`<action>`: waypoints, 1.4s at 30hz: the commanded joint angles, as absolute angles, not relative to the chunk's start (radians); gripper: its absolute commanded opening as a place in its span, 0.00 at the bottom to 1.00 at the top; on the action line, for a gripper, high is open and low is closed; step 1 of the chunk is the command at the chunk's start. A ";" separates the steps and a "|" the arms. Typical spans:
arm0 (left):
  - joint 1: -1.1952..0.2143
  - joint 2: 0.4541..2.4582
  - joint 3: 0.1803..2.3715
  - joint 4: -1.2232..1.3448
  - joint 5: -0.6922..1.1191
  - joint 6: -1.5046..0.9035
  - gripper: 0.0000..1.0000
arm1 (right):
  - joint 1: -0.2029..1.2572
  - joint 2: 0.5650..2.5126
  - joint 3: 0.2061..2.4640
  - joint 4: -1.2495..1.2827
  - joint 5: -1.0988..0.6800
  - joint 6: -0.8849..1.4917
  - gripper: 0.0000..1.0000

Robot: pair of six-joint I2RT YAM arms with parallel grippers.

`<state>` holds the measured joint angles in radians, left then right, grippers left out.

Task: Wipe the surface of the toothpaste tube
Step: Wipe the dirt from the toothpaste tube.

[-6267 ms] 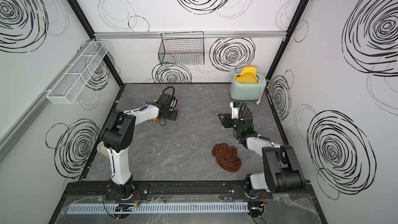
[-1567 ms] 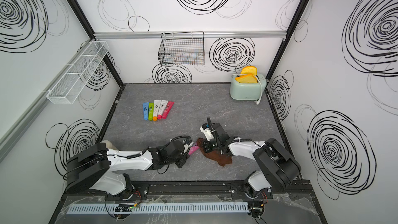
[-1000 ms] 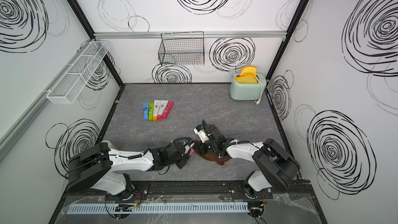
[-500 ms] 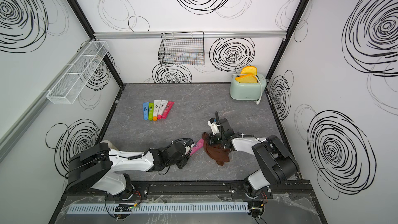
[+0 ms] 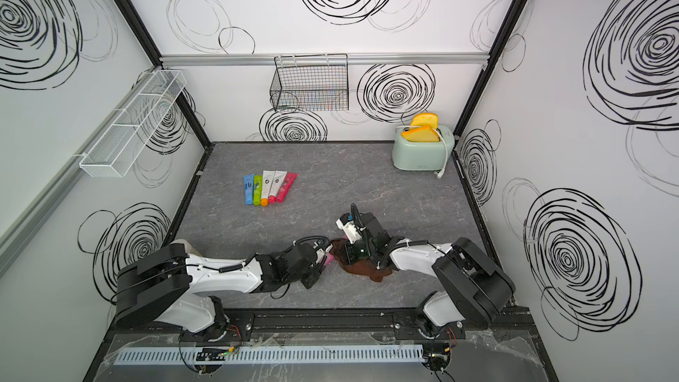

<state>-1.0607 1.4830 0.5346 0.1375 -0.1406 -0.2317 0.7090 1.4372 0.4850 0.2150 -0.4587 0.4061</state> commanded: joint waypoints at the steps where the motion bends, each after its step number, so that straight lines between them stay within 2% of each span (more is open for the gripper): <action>1: -1.069 1.482 0.546 0.188 -0.161 -0.221 0.09 | 0.675 1.436 0.470 0.164 -0.370 0.412 0.00; 6: -1.071 1.477 0.543 0.189 -0.165 -0.220 0.09 | 0.575 1.440 0.457 0.144 -0.331 0.409 0.00; 10: -1.074 1.480 0.546 0.188 -0.164 -0.217 0.08 | 0.567 1.435 0.475 0.155 -0.348 0.405 0.00; 20: -1.077 1.486 0.551 0.190 -0.164 -0.213 0.08 | 0.740 1.399 0.470 0.268 -0.475 0.478 0.00; 27: -1.083 1.485 0.550 0.191 -0.167 -0.213 0.07 | 0.746 1.446 0.470 0.298 -0.464 0.479 0.00; 36: -1.088 1.478 0.545 0.191 -0.177 -0.212 0.05 | 0.565 1.497 0.482 0.165 -0.380 0.419 0.00; 42: -1.092 1.475 0.540 0.193 -0.181 -0.211 0.05 | 0.528 1.491 0.505 0.156 -0.370 0.401 0.00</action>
